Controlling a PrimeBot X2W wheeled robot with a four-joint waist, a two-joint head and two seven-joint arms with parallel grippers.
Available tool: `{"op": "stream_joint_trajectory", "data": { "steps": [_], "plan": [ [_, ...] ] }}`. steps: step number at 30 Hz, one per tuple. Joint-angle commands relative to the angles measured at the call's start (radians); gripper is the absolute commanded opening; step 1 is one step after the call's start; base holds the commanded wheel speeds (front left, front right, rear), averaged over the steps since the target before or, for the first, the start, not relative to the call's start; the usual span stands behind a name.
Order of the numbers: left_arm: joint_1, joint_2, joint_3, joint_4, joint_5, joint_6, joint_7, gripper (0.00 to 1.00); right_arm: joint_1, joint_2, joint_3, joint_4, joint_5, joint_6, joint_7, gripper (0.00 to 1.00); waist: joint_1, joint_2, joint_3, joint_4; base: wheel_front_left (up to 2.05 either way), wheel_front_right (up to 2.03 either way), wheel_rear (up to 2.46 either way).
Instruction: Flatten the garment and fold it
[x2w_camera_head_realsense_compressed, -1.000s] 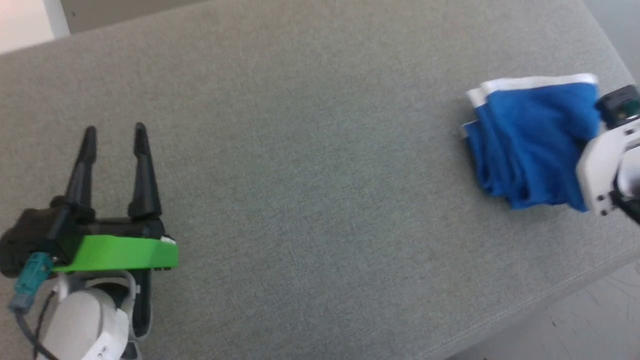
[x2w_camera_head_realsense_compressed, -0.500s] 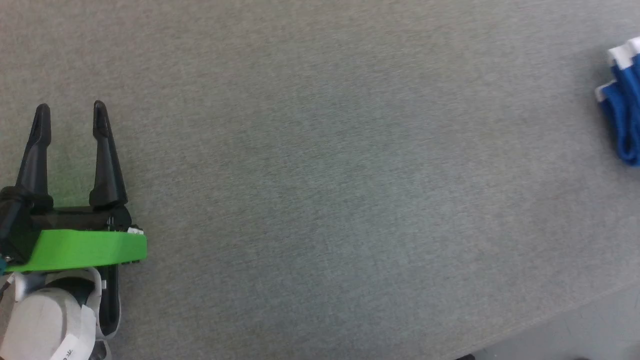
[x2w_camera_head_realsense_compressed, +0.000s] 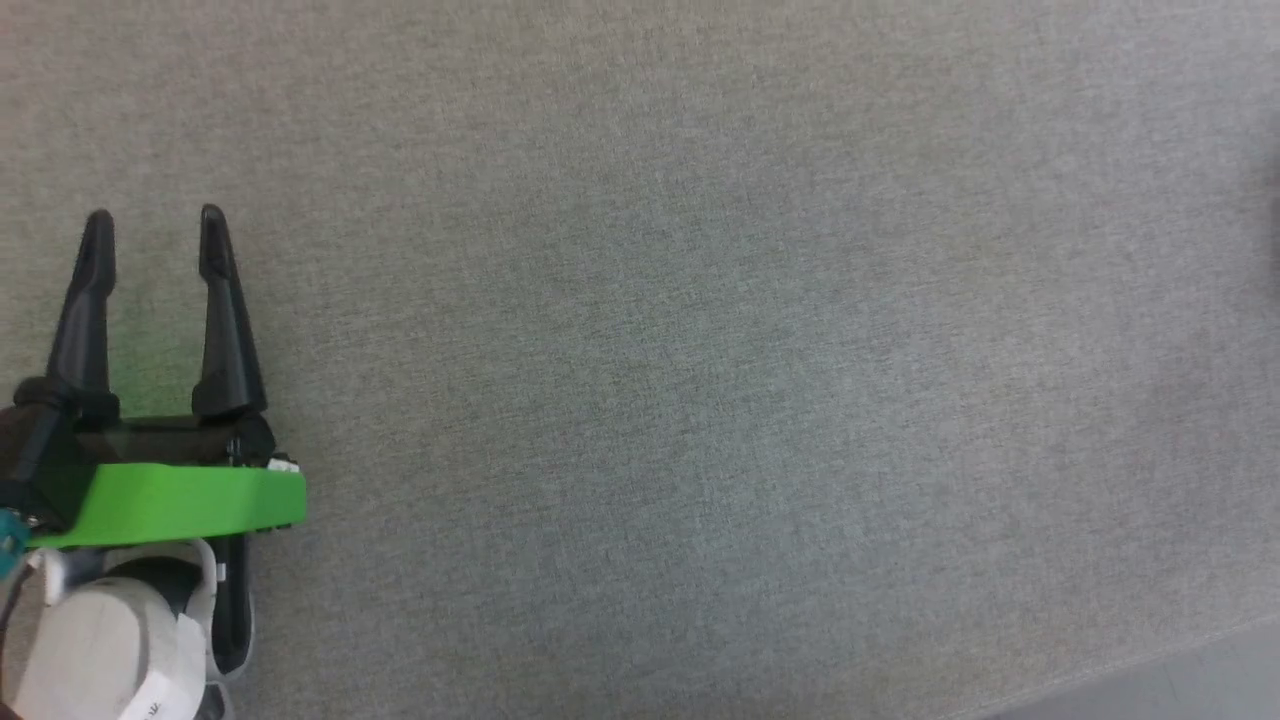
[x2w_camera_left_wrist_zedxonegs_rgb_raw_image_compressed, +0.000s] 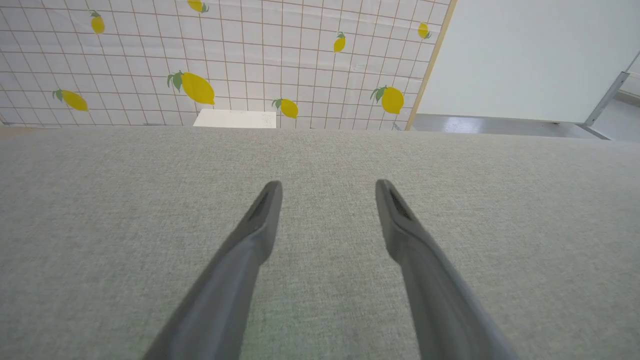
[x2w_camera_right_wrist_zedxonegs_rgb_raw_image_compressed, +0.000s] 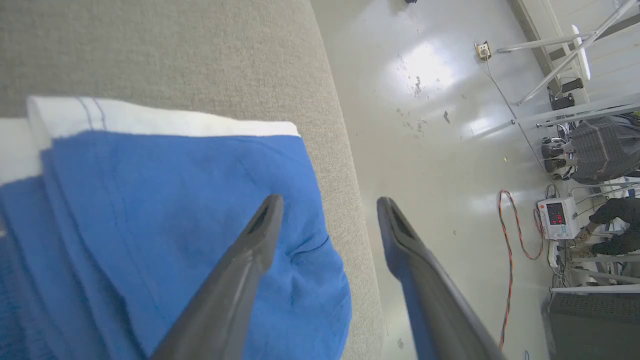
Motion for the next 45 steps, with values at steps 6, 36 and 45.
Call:
{"op": "stream_joint_trajectory", "data": {
  "steps": [6,36,45],
  "plan": [
    [0.023,-0.031,0.011,0.067,-0.043,-0.001,-0.052,1.0,-0.074,0.077,-0.006,-0.105,0.055,-0.002,-0.158,1.0,-0.0002,-0.0001,-0.136,0.009,0.0,0.0,0.0],
    [0.094,-0.165,0.015,0.281,-0.116,-0.025,-0.165,1.0,0.402,0.683,-0.046,-0.718,0.167,-0.002,-0.44,1.0,-0.0002,-0.0001,-0.523,0.239,0.0,0.0,0.0],
    [0.093,-0.176,-0.032,0.364,-0.025,-0.005,-0.168,1.0,0.62,0.684,-0.035,-0.806,0.091,-0.002,-0.441,1.0,-0.0002,-0.0001,-0.561,0.263,0.0,0.0,0.0]
  ]
}}
